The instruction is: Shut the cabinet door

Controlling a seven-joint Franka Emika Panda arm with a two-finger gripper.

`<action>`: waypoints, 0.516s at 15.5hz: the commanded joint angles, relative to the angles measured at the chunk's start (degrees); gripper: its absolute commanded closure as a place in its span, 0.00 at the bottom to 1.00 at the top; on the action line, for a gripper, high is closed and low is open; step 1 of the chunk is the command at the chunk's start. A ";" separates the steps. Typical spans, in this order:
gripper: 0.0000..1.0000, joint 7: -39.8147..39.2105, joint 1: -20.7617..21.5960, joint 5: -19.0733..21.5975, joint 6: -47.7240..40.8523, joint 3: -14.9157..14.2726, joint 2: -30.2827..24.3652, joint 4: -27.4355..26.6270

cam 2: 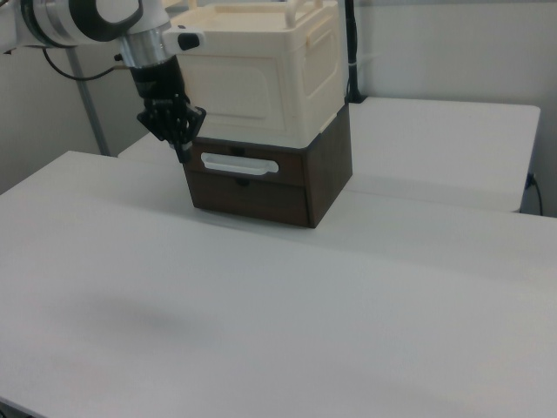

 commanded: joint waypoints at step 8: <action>0.00 -1.11 -2.58 0.57 0.11 -0.55 -3.71 -3.79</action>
